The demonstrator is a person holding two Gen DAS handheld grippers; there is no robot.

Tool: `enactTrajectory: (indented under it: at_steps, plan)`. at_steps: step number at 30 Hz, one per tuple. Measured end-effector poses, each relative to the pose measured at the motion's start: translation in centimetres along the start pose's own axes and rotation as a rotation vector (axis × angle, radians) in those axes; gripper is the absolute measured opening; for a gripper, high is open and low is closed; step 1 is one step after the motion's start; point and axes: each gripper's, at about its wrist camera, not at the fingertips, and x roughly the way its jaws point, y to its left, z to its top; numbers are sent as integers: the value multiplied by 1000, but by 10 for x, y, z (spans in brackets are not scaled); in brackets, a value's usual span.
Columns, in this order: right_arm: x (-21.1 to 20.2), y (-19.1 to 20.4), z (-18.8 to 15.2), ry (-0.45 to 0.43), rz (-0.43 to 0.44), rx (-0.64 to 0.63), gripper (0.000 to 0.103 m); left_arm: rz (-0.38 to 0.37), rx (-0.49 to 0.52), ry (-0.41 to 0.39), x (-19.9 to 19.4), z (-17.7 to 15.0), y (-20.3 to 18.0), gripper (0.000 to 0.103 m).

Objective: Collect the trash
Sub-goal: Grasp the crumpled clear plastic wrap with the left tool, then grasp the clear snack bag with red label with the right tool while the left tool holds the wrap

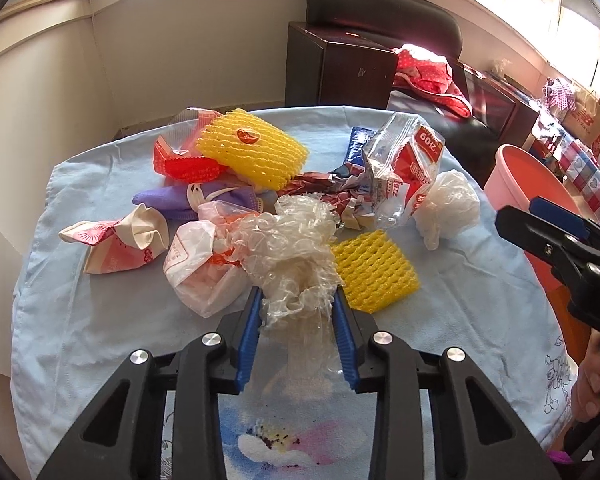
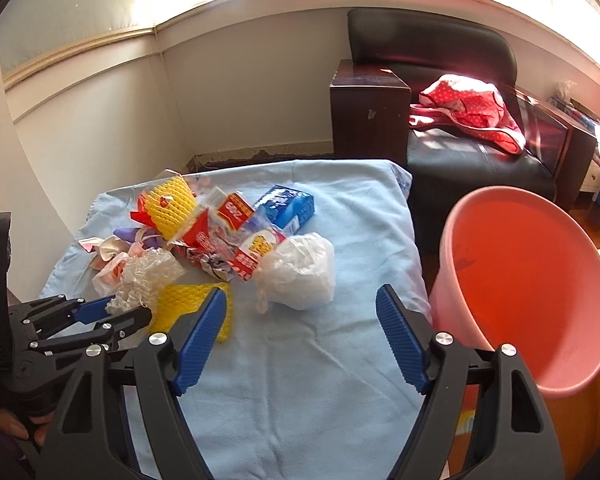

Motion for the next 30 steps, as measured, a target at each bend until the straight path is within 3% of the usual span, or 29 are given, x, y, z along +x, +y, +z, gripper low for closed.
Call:
enactTrajectory:
  at_steps: [3,11,15,26,30]
  plan:
    - [4,18,14,-20,43,-62,78,-8,2,-31,-12,1,0,32]
    - [28,46,39,-30,40,-187,78,-20,-29,-101,-41,7,13,32]
    - [46,52,40,14,33,-269,78,-19,-41,-103,-44,7,21,32]
    - [65,61,38,94,198,-397,78,-29,-55,-77,-35,4,29,33]
    - [69,66,29,126,212,-448,78,-27,-61,-68,-31,4,32,33]
